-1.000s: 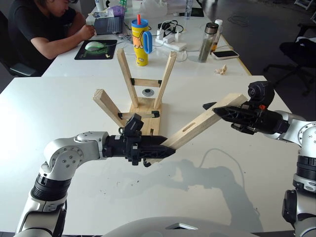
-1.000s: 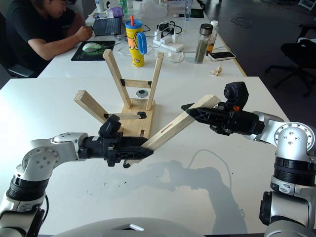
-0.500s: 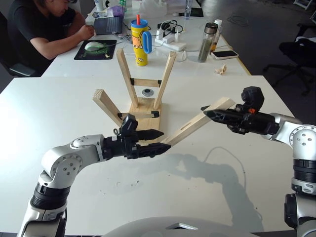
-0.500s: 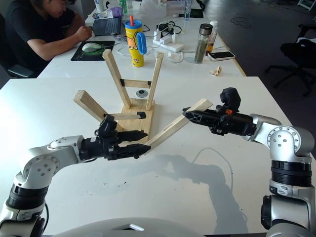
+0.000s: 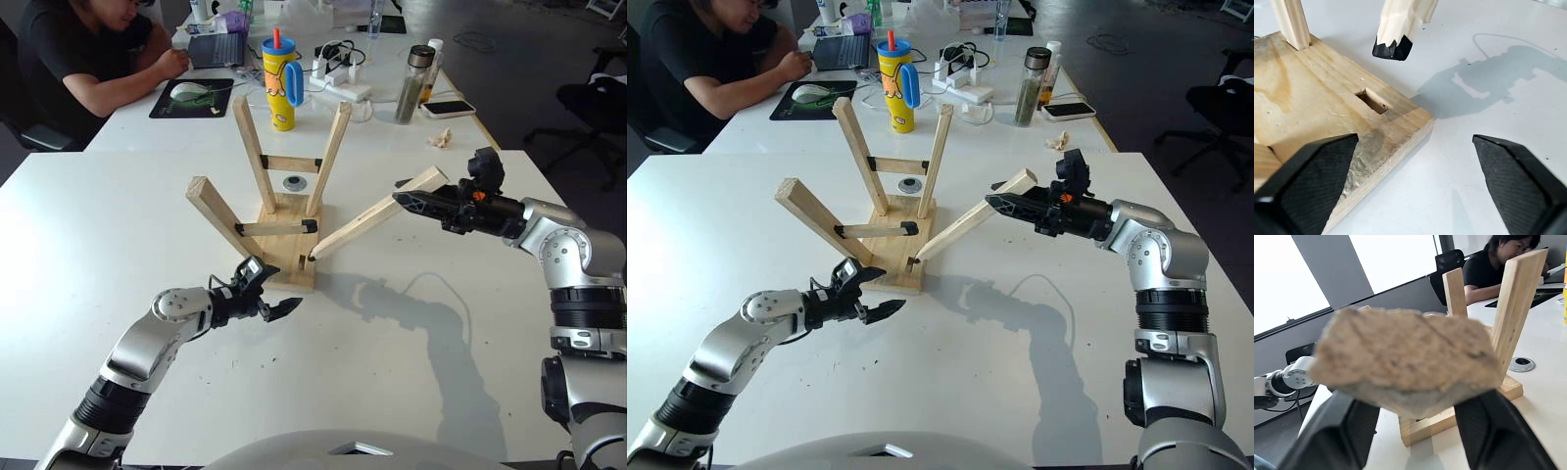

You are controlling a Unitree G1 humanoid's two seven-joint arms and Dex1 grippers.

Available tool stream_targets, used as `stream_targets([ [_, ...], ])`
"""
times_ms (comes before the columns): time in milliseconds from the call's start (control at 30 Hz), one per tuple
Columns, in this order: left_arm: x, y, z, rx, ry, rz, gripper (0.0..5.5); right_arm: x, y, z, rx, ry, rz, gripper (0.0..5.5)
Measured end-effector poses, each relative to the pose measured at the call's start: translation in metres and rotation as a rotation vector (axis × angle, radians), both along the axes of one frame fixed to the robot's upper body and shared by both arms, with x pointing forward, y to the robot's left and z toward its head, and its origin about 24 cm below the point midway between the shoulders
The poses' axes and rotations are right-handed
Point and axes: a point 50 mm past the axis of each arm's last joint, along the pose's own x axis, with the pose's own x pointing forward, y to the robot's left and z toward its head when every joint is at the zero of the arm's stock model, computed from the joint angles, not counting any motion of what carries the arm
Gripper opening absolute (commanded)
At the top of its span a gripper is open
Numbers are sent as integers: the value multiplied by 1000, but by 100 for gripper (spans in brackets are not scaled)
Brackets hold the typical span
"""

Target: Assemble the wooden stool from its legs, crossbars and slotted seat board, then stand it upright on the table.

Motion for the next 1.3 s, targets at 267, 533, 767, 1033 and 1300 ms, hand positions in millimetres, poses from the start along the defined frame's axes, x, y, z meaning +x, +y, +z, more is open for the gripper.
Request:
stream_targets([
  [267,2,-3,-9,31,15,14,435,12,32,-9,-83,-75,115,205],
  [533,2,-7,-11,38,4,22,435,20,43,5,-208,-195,175,204],
  [767,1,-14,-14,24,-3,36,435,21,48,19,-314,-194,220,204],
  [1033,-1,-20,-16,6,-15,59,435,17,59,29,-421,-231,232,204],
  [1300,-1,-24,-18,-6,-14,66,435,10,81,32,-523,-350,251,204],
])
